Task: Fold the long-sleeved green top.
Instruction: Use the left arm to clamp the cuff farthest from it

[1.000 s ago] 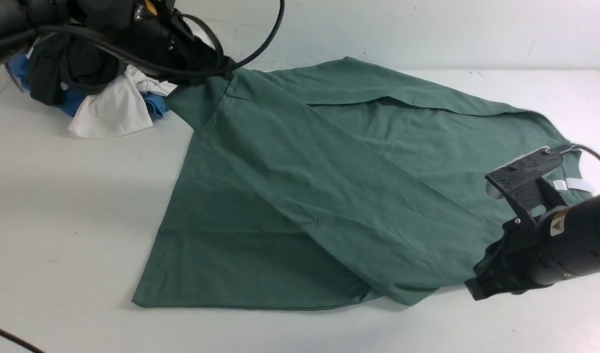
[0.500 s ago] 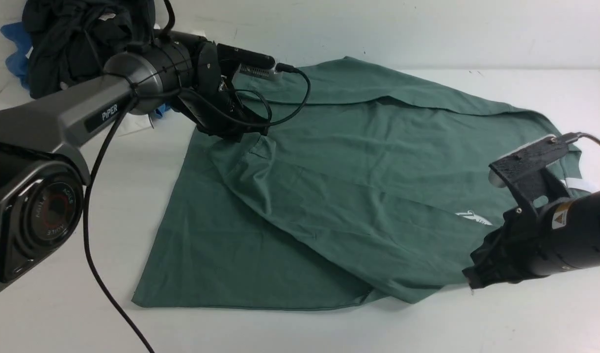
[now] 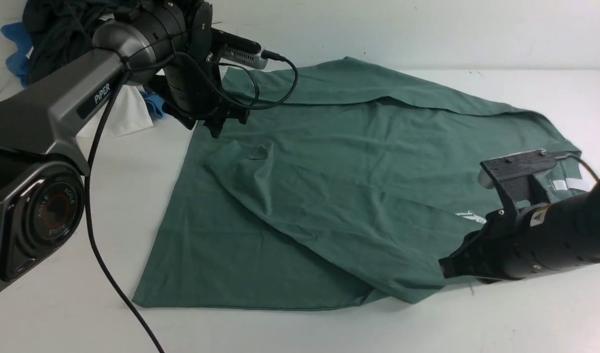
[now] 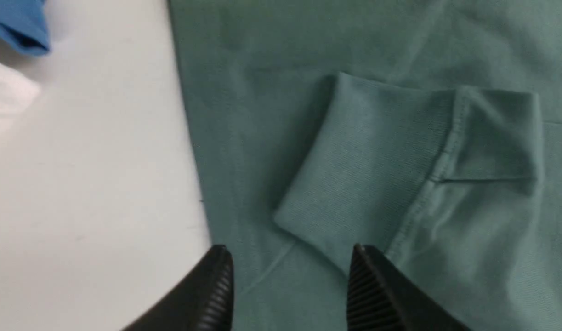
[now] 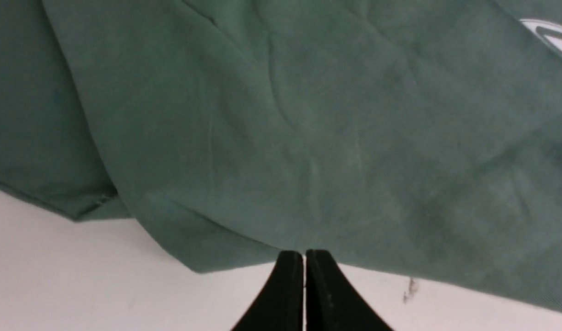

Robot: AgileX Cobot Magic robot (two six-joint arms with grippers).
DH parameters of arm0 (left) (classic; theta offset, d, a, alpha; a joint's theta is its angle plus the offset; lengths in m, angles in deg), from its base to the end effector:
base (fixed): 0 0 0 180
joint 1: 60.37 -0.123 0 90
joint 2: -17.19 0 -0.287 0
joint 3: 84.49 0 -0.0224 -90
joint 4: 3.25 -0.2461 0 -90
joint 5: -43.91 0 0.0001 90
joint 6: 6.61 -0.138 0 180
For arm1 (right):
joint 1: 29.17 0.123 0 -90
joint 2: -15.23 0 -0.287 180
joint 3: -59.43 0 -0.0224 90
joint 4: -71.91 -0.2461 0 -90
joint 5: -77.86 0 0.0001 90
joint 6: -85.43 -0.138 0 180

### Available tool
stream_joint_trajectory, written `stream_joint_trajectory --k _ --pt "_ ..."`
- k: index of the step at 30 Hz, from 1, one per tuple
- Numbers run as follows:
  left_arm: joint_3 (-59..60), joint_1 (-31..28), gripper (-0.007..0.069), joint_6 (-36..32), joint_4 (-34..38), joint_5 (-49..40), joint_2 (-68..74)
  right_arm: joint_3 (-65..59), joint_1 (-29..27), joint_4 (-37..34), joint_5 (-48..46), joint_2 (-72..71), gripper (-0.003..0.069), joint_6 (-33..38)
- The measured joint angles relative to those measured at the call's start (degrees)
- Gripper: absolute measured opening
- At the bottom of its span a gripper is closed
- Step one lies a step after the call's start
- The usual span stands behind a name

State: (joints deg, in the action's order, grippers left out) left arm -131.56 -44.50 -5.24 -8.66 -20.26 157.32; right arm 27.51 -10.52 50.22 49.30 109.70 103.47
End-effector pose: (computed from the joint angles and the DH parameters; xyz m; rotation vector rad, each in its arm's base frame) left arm 0.5039 -0.1311 0.1895 0.3777 2.7086 0.0437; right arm 0.2716 0.1174 0.1599 -0.4642 2.6511 0.3465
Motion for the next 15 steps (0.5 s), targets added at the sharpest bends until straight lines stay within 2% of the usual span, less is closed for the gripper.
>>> stream_joint_trajectory --k 8,11,15 --pt "-0.10 0.00 0.0183 -0.54 12.31 5.51 5.57 0.00 0.00 -6.79 9.28 7.51 0.0000 6.73" --pt "-0.10 0.06 0.0158 -0.59 13.42 7.50 7.35 0.02 0.00 -7.32 9.45 9.61 0.0001 9.10" --pt "-0.15 0.11 0.0128 -0.59 8.92 5.76 8.21 0.35 0.00 -3.91 7.25 11.58 0.0001 11.50"
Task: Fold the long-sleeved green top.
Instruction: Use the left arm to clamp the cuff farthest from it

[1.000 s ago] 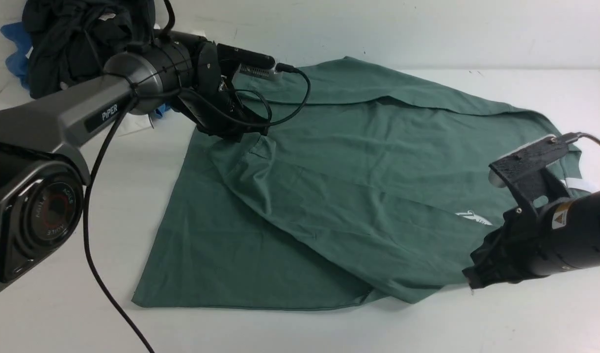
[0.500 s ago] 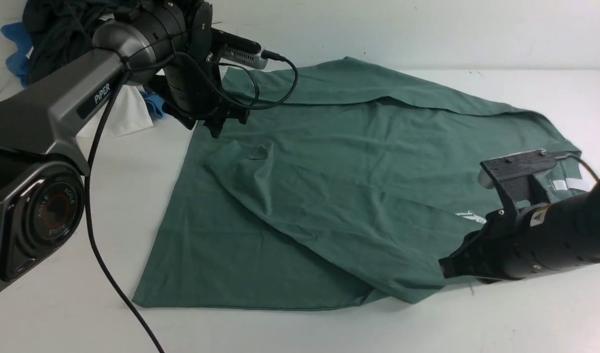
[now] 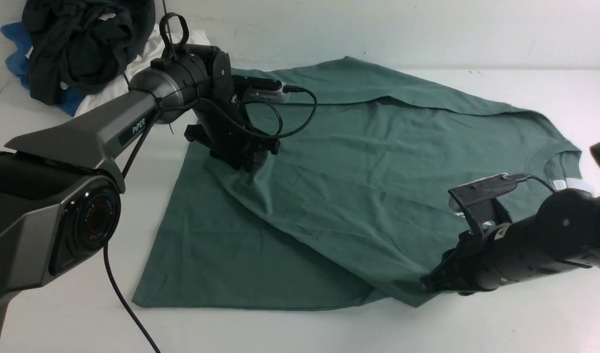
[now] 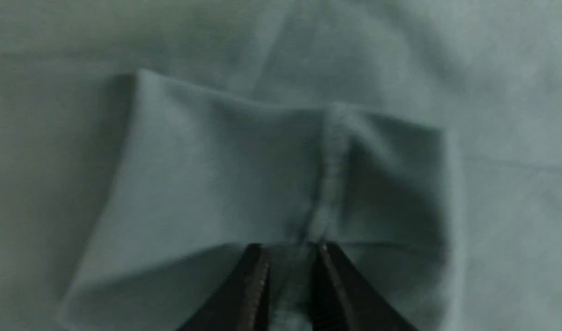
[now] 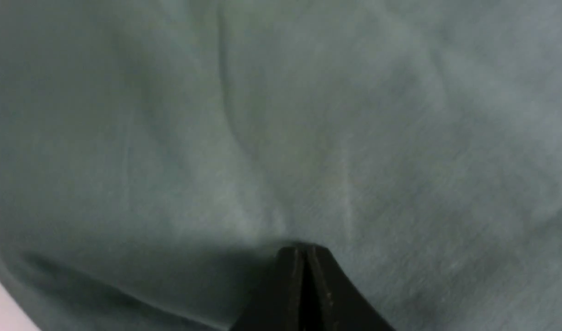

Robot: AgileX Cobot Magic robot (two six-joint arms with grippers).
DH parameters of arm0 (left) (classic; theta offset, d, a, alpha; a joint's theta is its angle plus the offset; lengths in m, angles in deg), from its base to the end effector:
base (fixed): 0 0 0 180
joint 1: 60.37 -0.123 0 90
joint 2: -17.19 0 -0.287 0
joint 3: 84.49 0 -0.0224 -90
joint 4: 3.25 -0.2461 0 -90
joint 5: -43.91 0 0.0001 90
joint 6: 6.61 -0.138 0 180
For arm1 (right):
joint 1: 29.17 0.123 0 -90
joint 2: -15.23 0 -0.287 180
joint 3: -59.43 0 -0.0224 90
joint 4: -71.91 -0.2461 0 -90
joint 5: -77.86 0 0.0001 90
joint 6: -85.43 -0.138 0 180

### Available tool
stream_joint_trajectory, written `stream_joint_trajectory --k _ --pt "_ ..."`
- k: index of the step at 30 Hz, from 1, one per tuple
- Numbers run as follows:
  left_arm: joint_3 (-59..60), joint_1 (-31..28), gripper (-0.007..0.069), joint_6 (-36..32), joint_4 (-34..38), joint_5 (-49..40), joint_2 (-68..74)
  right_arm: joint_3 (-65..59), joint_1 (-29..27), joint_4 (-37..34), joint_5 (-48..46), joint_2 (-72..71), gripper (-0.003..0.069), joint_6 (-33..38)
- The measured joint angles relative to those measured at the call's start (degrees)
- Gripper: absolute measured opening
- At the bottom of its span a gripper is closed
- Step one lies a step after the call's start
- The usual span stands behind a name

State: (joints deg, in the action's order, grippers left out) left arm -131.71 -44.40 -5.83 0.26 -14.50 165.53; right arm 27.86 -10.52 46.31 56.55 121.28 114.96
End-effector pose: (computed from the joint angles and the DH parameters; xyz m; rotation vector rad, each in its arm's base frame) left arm 0.5155 -0.1550 0.1191 0.3377 2.7721 -0.1535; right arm 0.2915 0.1213 0.1066 -0.6174 2.6777 0.2798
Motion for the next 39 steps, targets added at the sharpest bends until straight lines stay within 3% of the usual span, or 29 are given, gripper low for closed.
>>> stream_joint_trajectory --k 5,10,26,29,32,39 --pt "-0.05 0.20 0.0121 0.00 -8.66 -7.00 -0.47 0.34 0.00 6.57 -1.74 -0.05 0.0001 -3.59" --pt "-0.05 0.20 0.0121 0.00 -12.87 -10.74 -1.93 0.34 0.00 10.76 -2.65 -0.22 0.0001 -7.14" --pt "-2.26 0.08 0.0121 1.23 -11.62 2.66 -6.92 0.24 0.00 13.40 -8.50 -6.13 0.0001 -7.84" --pt "-2.26 0.08 0.0121 1.79 -11.11 3.46 -6.92 0.22 0.23 12.59 -8.25 -7.11 0.0001 -7.91" --pt "-2.26 0.08 0.0122 2.08 -10.01 3.33 -6.92 2.32 1.80 5.59 -8.73 -7.31 0.0002 -7.48" --pt "-2.26 0.08 0.0122 0.68 -9.85 -2.98 -6.92 8.75 6.49 -2.10 -8.24 0.08 0.0003 0.59"
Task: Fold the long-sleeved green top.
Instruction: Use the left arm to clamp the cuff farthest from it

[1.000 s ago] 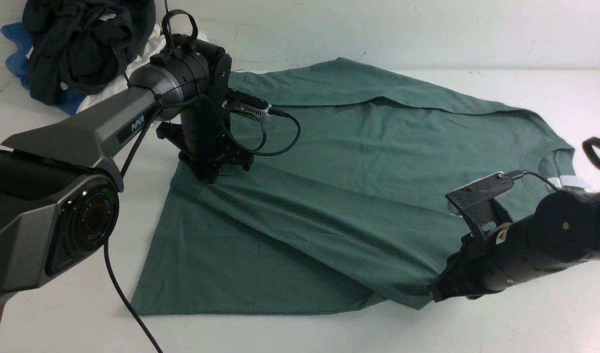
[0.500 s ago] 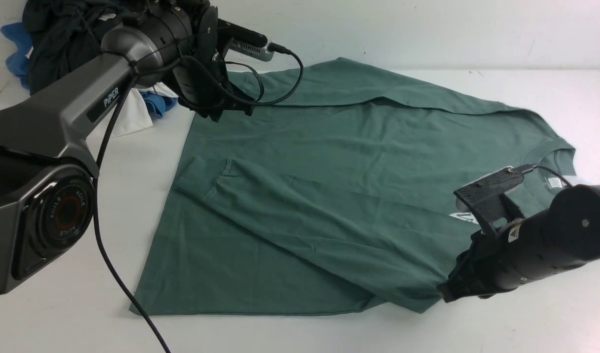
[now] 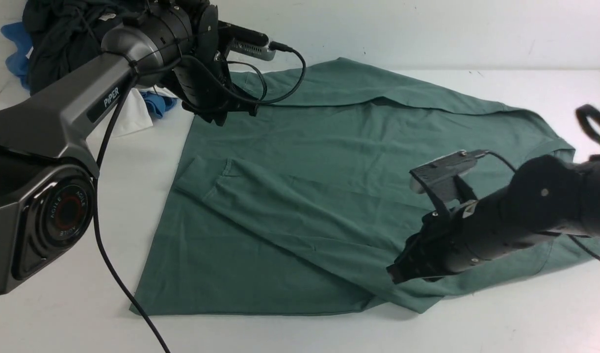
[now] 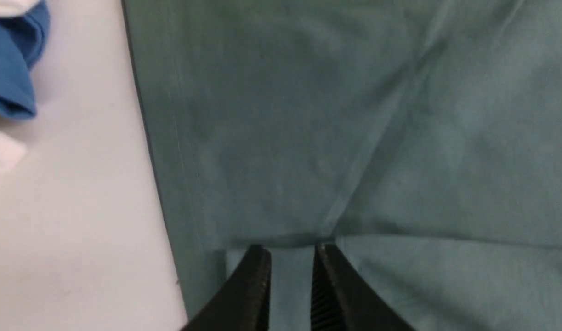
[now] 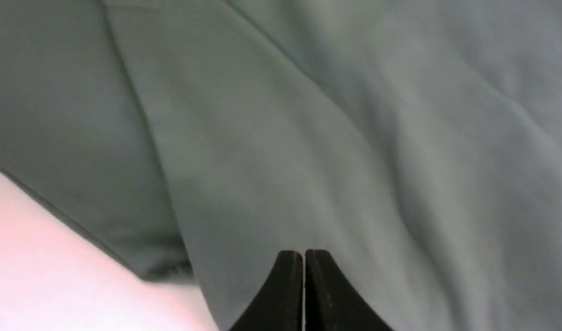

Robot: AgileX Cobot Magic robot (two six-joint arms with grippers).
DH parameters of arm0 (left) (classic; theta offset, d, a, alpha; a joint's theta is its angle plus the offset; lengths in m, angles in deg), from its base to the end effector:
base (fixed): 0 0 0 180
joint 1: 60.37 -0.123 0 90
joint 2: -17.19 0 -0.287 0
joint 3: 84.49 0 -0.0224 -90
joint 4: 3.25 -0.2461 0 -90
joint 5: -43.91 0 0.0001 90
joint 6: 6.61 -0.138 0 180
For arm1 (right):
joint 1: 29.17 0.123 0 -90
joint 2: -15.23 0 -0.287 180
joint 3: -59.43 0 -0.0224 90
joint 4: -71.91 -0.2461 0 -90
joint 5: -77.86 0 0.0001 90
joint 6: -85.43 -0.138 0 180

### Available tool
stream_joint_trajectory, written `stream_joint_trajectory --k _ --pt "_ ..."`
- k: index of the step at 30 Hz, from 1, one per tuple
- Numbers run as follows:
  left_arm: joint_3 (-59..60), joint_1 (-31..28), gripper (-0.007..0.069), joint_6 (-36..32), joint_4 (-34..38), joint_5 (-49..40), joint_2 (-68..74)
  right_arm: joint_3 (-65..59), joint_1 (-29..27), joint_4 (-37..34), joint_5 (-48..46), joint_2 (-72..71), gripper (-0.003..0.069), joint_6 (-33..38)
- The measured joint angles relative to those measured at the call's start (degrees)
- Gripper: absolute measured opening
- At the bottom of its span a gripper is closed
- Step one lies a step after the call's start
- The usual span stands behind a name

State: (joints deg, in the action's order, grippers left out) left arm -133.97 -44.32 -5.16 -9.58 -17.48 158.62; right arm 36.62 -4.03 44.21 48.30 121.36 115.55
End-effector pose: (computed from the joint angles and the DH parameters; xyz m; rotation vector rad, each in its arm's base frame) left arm 0.5159 -0.1345 0.1933 0.3782 2.6384 0.0483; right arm 0.2949 0.1734 0.1391 -0.7898 2.6164 0.4132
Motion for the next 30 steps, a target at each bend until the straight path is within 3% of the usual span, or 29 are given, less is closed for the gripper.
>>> stream_joint_trajectory --k 5,9,14,19,22,30 --pt "0.00 0.00 0.0122 -2.10 0.00 -3.37 -0.06 2.38 0.39 -0.29 2.74 6.53 0.0003 0.84" --pt "0.00 0.00 0.0122 -2.90 0.00 -4.00 -0.67 2.67 0.39 0.95 -1.80 6.80 0.0003 0.90" --pt "0.00 -0.42 0.0122 -0.78 0.23 1.52 -0.95 0.97 0.39 7.05 -10.32 4.02 0.0003 -3.05" --pt "0.00 -3.23 0.0132 2.91 5.19 11.24 0.77 -0.16 0.39 7.87 -12.02 0.51 0.0003 -3.87" --pt "-0.20 -7.24 0.0211 2.68 13.36 18.87 3.79 -0.16 0.39 7.63 -9.74 -5.07 0.0003 -3.87" --pt "-11.05 -11.24 0.0438 -4.89 23.50 21.93 13.85 -0.16 0.39 7.46 -6.59 -9.19 0.0003 -3.87"
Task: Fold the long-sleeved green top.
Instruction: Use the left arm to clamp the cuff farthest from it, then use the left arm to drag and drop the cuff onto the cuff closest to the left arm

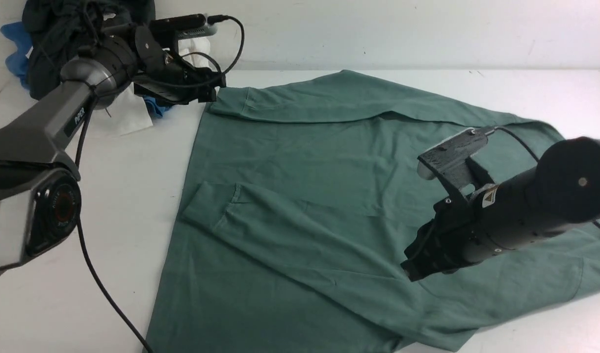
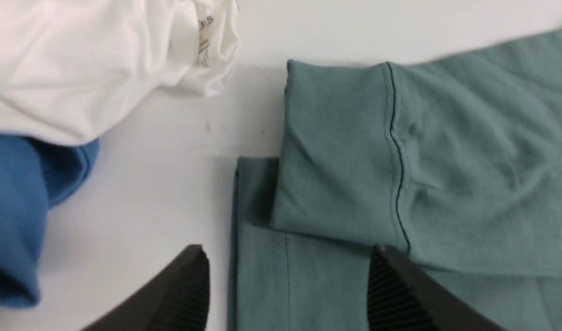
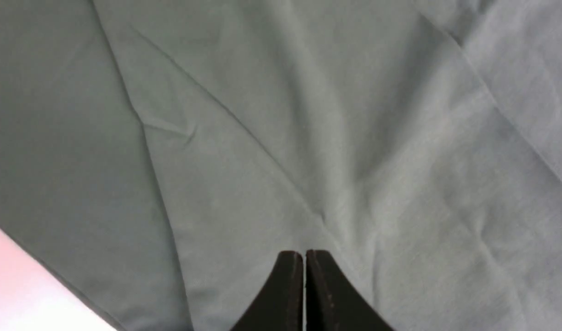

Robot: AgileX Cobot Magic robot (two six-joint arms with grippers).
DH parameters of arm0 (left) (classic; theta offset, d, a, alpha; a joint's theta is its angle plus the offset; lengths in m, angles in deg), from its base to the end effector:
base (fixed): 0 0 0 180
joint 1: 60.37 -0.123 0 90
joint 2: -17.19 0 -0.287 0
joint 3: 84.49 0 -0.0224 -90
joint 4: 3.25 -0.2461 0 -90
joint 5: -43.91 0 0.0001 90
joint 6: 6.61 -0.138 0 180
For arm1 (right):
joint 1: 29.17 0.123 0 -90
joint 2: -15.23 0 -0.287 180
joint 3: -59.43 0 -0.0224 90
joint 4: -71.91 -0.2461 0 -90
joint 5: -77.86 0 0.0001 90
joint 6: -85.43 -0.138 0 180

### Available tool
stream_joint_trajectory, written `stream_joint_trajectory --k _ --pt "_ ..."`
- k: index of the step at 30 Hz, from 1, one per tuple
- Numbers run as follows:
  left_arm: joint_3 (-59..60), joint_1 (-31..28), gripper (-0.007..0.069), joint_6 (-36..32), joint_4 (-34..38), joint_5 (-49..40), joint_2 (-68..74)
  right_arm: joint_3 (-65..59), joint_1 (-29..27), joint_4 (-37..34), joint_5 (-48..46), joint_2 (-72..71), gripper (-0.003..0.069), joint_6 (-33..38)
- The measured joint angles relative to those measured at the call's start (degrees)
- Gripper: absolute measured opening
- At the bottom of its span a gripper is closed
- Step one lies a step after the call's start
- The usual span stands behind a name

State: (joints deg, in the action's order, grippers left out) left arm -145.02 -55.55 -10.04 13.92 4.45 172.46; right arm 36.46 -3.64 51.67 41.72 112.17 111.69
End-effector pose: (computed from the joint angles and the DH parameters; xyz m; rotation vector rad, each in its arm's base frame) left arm 0.6027 -0.0768 0.1527 -0.0091 2.3292 -0.3491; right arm 0.2744 0.1623 0.1828 -0.8783 2.5579 0.3610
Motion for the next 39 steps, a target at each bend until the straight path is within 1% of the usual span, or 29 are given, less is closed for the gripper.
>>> stream_joint_trajectory --k 3,6,8,12,15,17,18,19,21,26,29,30,31,32,33,36,37,38,39 --pt "-5.58 0.11 0.0445 -4.37 3.65 0.40 5.12 0.00 0.00 0.00 1.31 0.52 0.0003 0.00" --pt "-8.49 0.31 0.0431 -5.02 5.43 0.92 8.14 0.00 0.00 -0.06 1.51 0.70 0.0003 0.00" --pt "-10.90 0.32 0.0403 -4.19 6.15 2.74 10.63 0.00 0.00 -0.06 1.24 0.76 0.0003 0.00" --pt "-12.03 0.56 0.0329 -3.52 6.43 5.54 12.42 0.00 0.00 -0.06 -0.38 0.99 0.0003 0.00" --pt "-12.15 1.21 0.0186 -5.76 6.19 7.84 12.91 0.00 0.00 -0.06 -1.19 0.98 0.0003 -0.07" --pt "-12.15 1.91 0.0060 -8.87 6.19 8.17 12.98 0.00 0.00 -0.06 -1.19 0.98 0.0003 -0.07" --pt "-12.15 2.26 0.0032 -10.02 6.25 8.17 12.82 0.00 0.00 -0.06 -1.21 0.98 0.0003 -0.07" --pt "-12.15 2.32 0.0032 -10.20 6.25 8.17 12.82 0.00 0.00 -0.06 -1.28 0.98 0.0003 -0.07" --pt "-12.28 2.98 0.0002 -11.38 6.36 7.47 11.62 0.00 0.00 -0.06 -1.70 0.98 0.0003 -0.07" --pt "-12.48 3.15 0.0002 -12.05 6.42 3.70 7.58 0.00 0.00 0.08 -2.40 0.98 0.0003 -0.07" --pt "-12.61 3.15 0.0002 -12.10 6.31 -4.03 2.18 0.00 0.00 2.20 -3.02 0.98 0.0003 -0.23" --pt "-12.61 3.15 0.0002 -12.10 6.31 -4.63 2.18 0.00 0.00 2.37 -3.08 0.98 0.0003 -0.19" --pt "-12.61 3.15 0.0002 -12.10 6.20 -8.32 -0.21 0.00 0.00 3.47 -3.57 0.98 0.0003 -0.70" --pt "-12.61 3.15 0.0002 -12.10 6.21 -9.58 -0.95 0.00 0.00 3.83 -3.74 0.98 0.0003 -0.95" --pt "-12.61 3.15 0.0002 -12.10 5.92 -13.81 -3.67 0.00 0.00 5.38 -4.20 0.98 0.0003 -2.07" --pt "-12.87 3.21 0.0002 -11.83 5.14 -22.00 -10.64 0.00 0.00 8.41 -4.83 0.98 0.0003 -4.80" --pt "-12.92 3.21 0.0002 -11.83 5.08 -22.00 -10.64 0.00 0.00 8.59 -4.83 0.98 0.0003 -4.80" --pt "-13.07 3.21 0.0002 -11.37 4.95 -26.62 -13.06 0.00 0.00 9.81 -4.95 0.98 0.0003 -5.49" --pt "-13.06 3.21 0.0002 -10.83 4.83 -29.38 -14.87 0.00 0.00 10.74 -5.03 0.98 0.0003 -5.94"
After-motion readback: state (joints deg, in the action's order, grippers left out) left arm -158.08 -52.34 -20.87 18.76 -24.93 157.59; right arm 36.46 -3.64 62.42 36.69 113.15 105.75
